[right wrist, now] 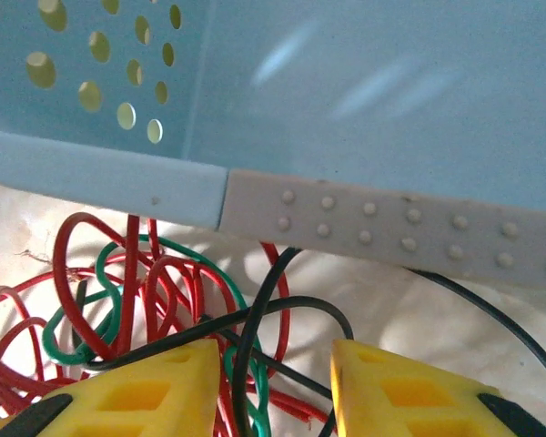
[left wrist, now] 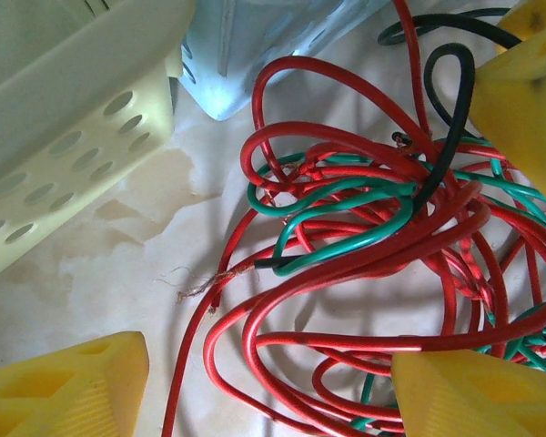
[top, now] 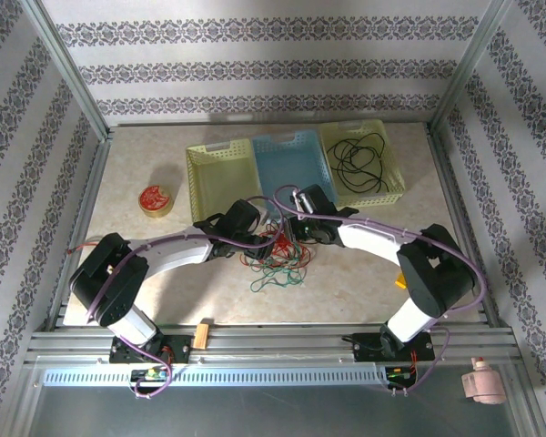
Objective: Untangle the cables
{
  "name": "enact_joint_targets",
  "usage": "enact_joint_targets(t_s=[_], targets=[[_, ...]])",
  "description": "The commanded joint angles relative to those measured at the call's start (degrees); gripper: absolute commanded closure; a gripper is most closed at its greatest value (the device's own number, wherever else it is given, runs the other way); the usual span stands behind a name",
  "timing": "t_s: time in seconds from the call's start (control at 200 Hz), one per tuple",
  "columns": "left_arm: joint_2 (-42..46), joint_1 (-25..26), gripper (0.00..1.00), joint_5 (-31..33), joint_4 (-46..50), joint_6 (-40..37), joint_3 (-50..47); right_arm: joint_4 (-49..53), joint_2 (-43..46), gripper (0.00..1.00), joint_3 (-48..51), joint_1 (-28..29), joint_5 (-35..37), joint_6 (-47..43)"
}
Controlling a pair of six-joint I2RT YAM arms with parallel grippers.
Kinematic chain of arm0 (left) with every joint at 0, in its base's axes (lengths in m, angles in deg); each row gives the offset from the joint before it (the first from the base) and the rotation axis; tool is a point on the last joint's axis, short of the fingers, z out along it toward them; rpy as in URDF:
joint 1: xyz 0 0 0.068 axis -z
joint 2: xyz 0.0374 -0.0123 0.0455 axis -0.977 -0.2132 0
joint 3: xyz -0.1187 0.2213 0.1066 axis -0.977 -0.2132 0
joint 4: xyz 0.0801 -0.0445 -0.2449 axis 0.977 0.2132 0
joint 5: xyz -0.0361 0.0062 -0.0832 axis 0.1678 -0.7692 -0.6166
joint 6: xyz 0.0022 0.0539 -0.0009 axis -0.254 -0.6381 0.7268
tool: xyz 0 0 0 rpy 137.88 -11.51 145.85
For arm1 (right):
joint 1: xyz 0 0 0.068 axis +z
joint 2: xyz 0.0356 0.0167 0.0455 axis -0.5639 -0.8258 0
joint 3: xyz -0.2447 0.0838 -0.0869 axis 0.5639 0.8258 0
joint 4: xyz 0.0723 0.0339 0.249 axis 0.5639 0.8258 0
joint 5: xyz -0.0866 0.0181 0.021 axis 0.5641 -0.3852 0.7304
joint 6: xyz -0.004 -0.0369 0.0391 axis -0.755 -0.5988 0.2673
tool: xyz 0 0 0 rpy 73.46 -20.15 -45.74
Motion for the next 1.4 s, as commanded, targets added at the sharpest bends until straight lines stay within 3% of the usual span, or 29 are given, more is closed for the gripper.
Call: enact_joint_targets(t_s=[0.0,0.13,0.23,0.65,0.905,1.03,1.225,1.305,1.395], targets=[[-1.29,0.75,0.29,0.79,-0.3,-0.81,2.07,-1.11,-1.66,0.67,-1.2,-0.09,2.25,-0.21],[-1.24,0.75,0.31,1.21,-0.76,-0.72,1.45,-2.18,-1.28,0.92,0.02,-0.66,4.33,0.59],[-1.67,0.75,0.31,3.89,-0.77,-0.22,1.12,-2.04,2.4,0.98,2.51,-0.75,7.27,1.99],[-4.96,0.73,0.35,9.81,0.3,0.85,1.51,4.7,32.79,1.0,16.02,-2.14,32.5,10.36],[-2.91,0.75,0.3,10.91,0.47,1.38,-0.41,5.8,49.05,1.0,12.62,-4.94,45.3,2.69],[-1.78,0.71,0.25,10.87,0.82,0.7,-0.89,4.61,49.85,1.0,5.39,-10.51,43.38,-3.1],[0.81,0.68,0.22,7.49,-1.0,0.56,-1.42,10.82,34.59,1.0,-10.14,-29.77,16.0,2.48],[2.37,0.75,0.22,7.94,-1.69,1.67,-1.49,9.68,26.79,1.0,-13.87,-32.05,10.14,4.08],[4.29,0.75,0.22,8.53,-2.58,2.85,-1.72,5.87,18.85,1.0,-16.38,-32.6,8.96,5.45]])
